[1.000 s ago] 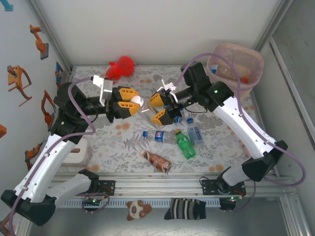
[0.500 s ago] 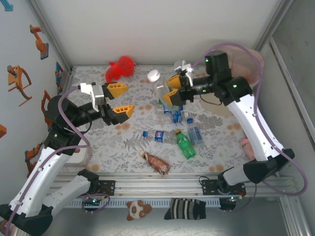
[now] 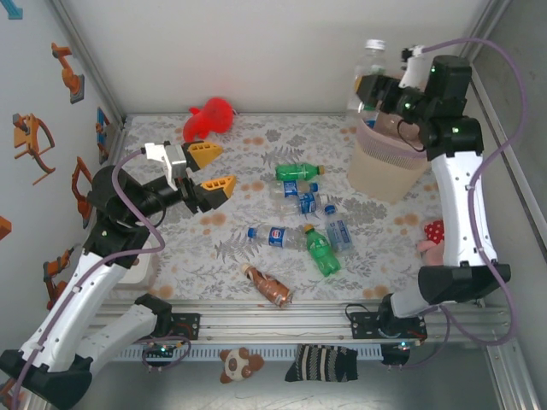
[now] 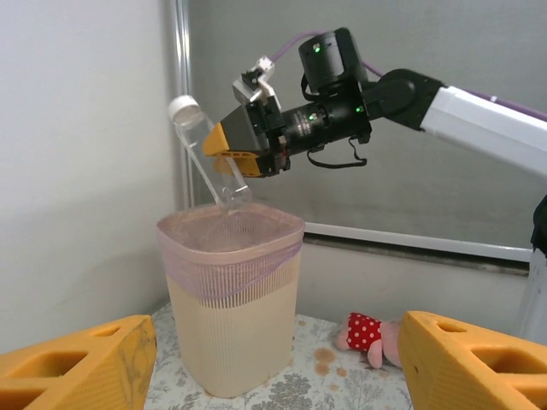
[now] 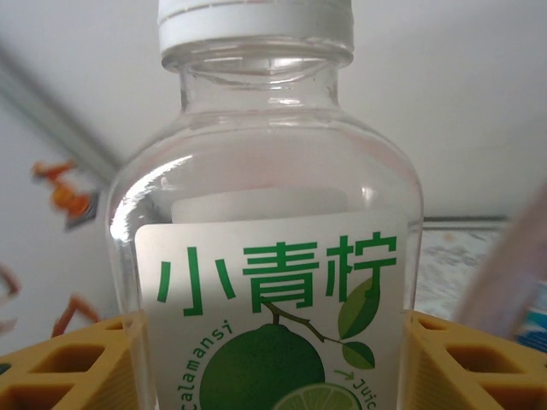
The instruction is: Put the plastic bottles in the bin
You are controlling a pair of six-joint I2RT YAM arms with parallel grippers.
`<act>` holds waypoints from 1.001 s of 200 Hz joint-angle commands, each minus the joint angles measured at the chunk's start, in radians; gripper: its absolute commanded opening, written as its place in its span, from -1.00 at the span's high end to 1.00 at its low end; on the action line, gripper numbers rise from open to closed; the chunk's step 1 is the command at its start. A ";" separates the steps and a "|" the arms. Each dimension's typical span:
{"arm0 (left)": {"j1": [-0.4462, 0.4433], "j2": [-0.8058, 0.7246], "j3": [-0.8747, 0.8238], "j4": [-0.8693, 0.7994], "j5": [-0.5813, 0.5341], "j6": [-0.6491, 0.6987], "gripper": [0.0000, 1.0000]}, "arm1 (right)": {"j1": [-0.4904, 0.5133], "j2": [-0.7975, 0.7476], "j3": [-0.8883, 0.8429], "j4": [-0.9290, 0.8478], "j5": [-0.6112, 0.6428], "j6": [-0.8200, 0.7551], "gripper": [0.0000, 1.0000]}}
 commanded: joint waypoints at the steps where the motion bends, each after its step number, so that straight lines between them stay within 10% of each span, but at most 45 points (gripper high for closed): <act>1: 0.003 -0.005 -0.023 0.057 -0.012 -0.025 -0.48 | -0.085 0.071 0.030 0.026 0.087 0.246 -0.05; 141: 0.003 0.019 -0.066 0.063 -0.033 -0.049 -0.47 | -0.181 0.490 0.271 -0.255 -0.042 0.047 -0.11; 200: 0.003 0.026 -0.079 0.050 -0.080 -0.069 -0.47 | -0.181 0.511 0.309 -0.311 0.007 0.043 -0.63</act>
